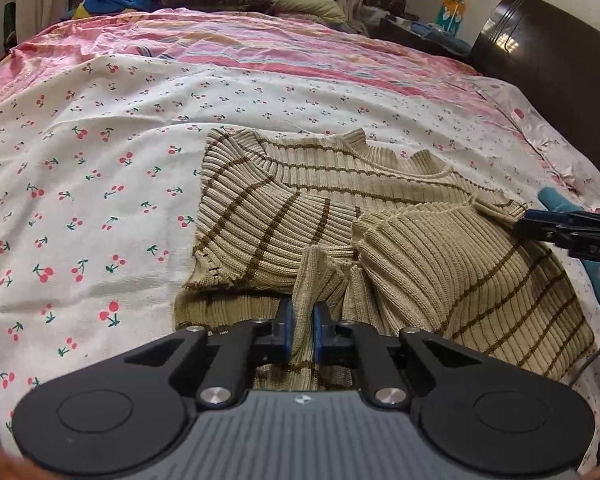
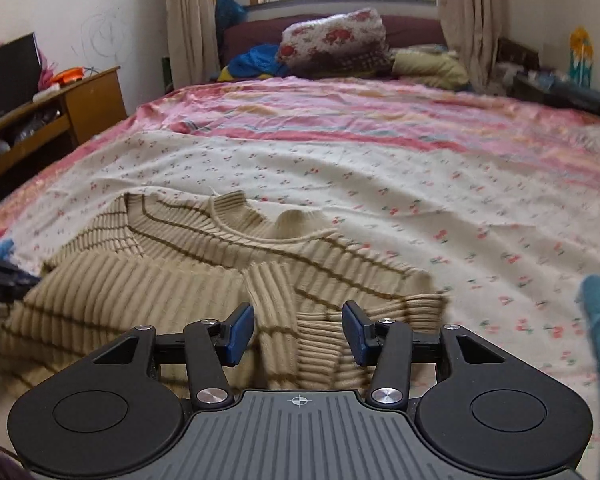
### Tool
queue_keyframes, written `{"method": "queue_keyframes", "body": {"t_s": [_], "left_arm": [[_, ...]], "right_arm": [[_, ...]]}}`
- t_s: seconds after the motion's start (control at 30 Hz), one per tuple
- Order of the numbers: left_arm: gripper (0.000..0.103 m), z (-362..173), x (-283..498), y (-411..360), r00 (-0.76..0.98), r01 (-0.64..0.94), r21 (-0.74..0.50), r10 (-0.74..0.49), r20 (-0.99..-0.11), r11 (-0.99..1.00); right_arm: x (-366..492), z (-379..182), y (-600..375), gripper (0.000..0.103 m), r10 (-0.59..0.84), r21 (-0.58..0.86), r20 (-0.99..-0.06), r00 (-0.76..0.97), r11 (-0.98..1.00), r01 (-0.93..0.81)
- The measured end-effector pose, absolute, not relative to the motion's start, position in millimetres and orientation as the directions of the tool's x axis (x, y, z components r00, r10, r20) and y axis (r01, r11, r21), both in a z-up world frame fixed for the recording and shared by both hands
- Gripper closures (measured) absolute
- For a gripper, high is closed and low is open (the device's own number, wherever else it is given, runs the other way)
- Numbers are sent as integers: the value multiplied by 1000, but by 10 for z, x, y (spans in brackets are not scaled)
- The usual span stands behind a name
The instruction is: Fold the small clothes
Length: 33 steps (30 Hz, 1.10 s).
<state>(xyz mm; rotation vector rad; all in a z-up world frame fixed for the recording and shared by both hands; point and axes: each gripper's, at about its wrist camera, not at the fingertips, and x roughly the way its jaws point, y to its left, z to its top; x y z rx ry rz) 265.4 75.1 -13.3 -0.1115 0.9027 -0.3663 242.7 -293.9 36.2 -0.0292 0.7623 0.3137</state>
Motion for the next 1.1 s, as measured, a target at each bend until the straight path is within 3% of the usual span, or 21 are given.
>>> {"method": "queue_keyframes", "body": {"t_s": [0.07,0.13,0.17,0.3,0.5,0.7,0.8,0.93,1.1], "left_arm": [[87,-90,2616,762,579,256,-250,-355,-734,934],[88,-22,2578,780,597,252,-256,-358,-718,933],[88,20,2563,792,607,252,-259,-361,-708,932],[88,213,2525,860,653,248,-272,-368,-662,930],[88,578,2642,980,745,231,-289,-360,-562,929],[89,665,3000,1125,811,167,-303,-306,-499,938],[88,464,3295,1099,802,118,-268,-251,-541,956],[88,63,3617,1023,759,58,-227,-191,-622,972],[88,-191,3679,921,744,39,-183,-151,-651,982]], "right_arm": [[2500,315,-2865,62,272,97,-702,658,952,-290],[2555,255,-2799,91,241,82,-733,637,960,-269],[2563,236,-2797,93,245,98,-740,626,961,-260],[2468,328,-2883,95,270,159,-718,641,961,-227],[2338,733,-3128,96,290,254,-602,744,953,-166],[2437,845,-3382,96,211,308,-508,835,950,-52],[2564,647,-3466,96,157,320,-524,837,947,22],[2743,250,-3394,96,100,258,-611,785,963,78],[2825,-25,-3353,96,61,193,-659,750,977,90]]}}
